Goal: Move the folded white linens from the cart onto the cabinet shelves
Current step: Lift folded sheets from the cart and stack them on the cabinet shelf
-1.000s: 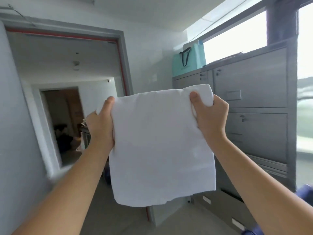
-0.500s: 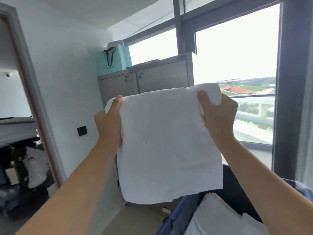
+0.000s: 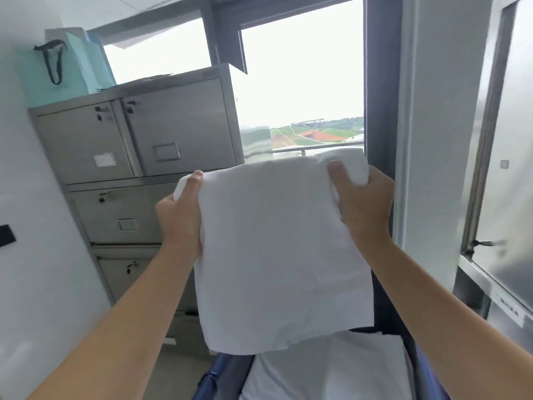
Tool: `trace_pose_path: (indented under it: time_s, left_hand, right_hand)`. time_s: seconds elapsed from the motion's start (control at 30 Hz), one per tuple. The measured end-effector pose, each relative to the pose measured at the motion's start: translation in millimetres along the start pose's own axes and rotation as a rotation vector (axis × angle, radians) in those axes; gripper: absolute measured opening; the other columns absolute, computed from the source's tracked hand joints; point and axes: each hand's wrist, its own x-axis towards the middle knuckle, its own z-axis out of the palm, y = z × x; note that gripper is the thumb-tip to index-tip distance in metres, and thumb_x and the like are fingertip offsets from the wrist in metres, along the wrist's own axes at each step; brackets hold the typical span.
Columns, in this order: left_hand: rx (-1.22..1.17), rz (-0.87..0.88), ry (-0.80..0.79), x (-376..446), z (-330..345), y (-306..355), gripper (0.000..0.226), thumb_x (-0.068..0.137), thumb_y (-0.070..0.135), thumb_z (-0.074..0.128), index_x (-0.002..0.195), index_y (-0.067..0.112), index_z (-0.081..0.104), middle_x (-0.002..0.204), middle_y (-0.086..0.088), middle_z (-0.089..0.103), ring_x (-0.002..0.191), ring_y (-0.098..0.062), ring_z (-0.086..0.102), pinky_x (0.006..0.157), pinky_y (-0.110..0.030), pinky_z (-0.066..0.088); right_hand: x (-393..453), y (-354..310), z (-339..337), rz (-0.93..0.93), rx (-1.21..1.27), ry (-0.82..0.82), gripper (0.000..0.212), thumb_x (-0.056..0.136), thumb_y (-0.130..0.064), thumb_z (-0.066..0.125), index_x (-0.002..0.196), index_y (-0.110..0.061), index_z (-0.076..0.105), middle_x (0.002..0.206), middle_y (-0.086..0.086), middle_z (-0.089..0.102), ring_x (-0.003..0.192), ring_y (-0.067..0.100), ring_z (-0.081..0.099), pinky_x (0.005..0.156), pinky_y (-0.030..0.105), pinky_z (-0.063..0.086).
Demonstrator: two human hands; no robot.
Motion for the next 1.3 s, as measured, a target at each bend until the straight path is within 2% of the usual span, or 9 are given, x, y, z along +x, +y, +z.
trace_pose_path:
  time_s: [0.13, 0.23, 0.43, 0.63, 0.77, 0.93, 1.0, 1.17, 1.3]
  left_hand:
    - [-0.006, -0.06, -0.047, 9, 18, -40, 0.045, 0.077, 0.042, 0.079, 0.066, 0.017, 0.044, 0.061, 0.004, 0.04, 0.054, -0.014, 0.039, 0.053, -0.026, 0.035]
    - [-0.004, -0.113, -0.076, 22, 28, -71, 0.048, 0.078, 0.042, 0.079, 0.06, 0.017, 0.042, 0.057, 0.006, 0.041, 0.053, -0.014, 0.039, 0.053, -0.025, 0.036]
    - [-0.003, -0.228, -0.17, 61, 49, -151, 0.045, 0.079, 0.041, 0.078, 0.062, 0.015, 0.044, 0.056, 0.006, 0.039, 0.052, -0.014, 0.039, 0.052, -0.024, 0.035]
    - [0.018, -0.325, -0.281, 96, 68, -232, 0.033, 0.081, 0.037, 0.078, 0.082, 0.011, 0.058, 0.058, 0.007, 0.04, 0.053, -0.012, 0.039, 0.053, -0.023, 0.035]
    - [0.026, -0.434, -0.322, 99, 78, -279, 0.023, 0.082, 0.032, 0.078, 0.075, 0.014, 0.067, 0.052, 0.013, 0.047, 0.052, -0.008, 0.046, 0.057, -0.024, 0.039]
    - [0.065, -0.552, -0.329, 90, 84, -338, 0.036, 0.073, 0.041, 0.082, 0.07, 0.016, 0.057, 0.066, 0.005, 0.049, 0.064, -0.017, 0.049, 0.063, -0.03, 0.041]
    - [0.093, -0.578, -0.338, 81, 86, -359, 0.029, 0.076, 0.039, 0.081, 0.066, 0.021, 0.061, 0.064, 0.008, 0.054, 0.065, -0.015, 0.053, 0.066, -0.029, 0.044]
    - [0.167, -0.658, -0.379, 54, 84, -408, 0.014, 0.082, 0.038, 0.077, 0.069, 0.031, 0.076, 0.08, 0.012, 0.071, 0.074, -0.009, 0.065, 0.069, -0.023, 0.051]
    - [0.266, -0.716, -0.384, 36, 75, -456, 0.02, 0.08, 0.042, 0.077, 0.08, 0.023, 0.073, 0.085, 0.008, 0.067, 0.072, -0.009, 0.061, 0.069, -0.023, 0.051]
  right_hand:
    - [2, 28, -10, 0.021, -0.058, 0.012, 0.055, 0.08, -0.048, 0.076, 0.057, -0.007, 0.048, 0.05, -0.001, 0.041, 0.051, 0.018, 0.04, 0.047, 0.035, 0.038]
    - [1, 52, -10, 0.042, -0.118, 0.017, 0.059, 0.08, -0.049, 0.076, 0.06, -0.001, 0.049, 0.052, 0.011, 0.042, 0.05, 0.02, 0.041, 0.044, 0.037, 0.04]
    - [-2, 111, 3, 0.126, -0.251, 0.086, 0.048, 0.081, -0.042, 0.078, 0.051, -0.023, 0.045, 0.045, -0.012, 0.041, 0.048, 0.011, 0.04, 0.047, 0.026, 0.035]
    - [-9, 175, 14, 0.185, -0.377, 0.138, 0.047, 0.082, -0.04, 0.077, 0.051, -0.025, 0.046, 0.043, -0.016, 0.04, 0.045, 0.002, 0.035, 0.048, 0.02, 0.032]
    - [-24, 213, 6, 0.218, -0.44, 0.156, 0.049, 0.083, -0.044, 0.077, 0.052, -0.024, 0.045, 0.045, -0.015, 0.039, 0.048, 0.004, 0.034, 0.048, 0.022, 0.03]
    - [-40, 250, -12, 0.246, -0.53, 0.156, 0.049, 0.083, -0.043, 0.078, 0.052, -0.027, 0.043, 0.045, -0.017, 0.039, 0.05, 0.005, 0.034, 0.049, 0.026, 0.031]
    - [-47, 265, -22, 0.256, -0.559, 0.158, 0.045, 0.083, -0.043, 0.078, 0.054, -0.027, 0.048, 0.048, -0.016, 0.043, 0.052, 0.007, 0.038, 0.052, 0.028, 0.035]
    - [-69, 310, -48, 0.349, -0.59, 0.151, 0.035, 0.084, -0.039, 0.078, 0.061, -0.028, 0.055, 0.047, -0.024, 0.05, 0.049, 0.001, 0.045, 0.052, 0.018, 0.035]
    - [-95, 353, -68, 0.41, -0.606, 0.135, 0.034, 0.085, -0.036, 0.077, 0.061, -0.028, 0.055, 0.049, -0.022, 0.052, 0.05, -0.002, 0.048, 0.052, 0.012, 0.035]
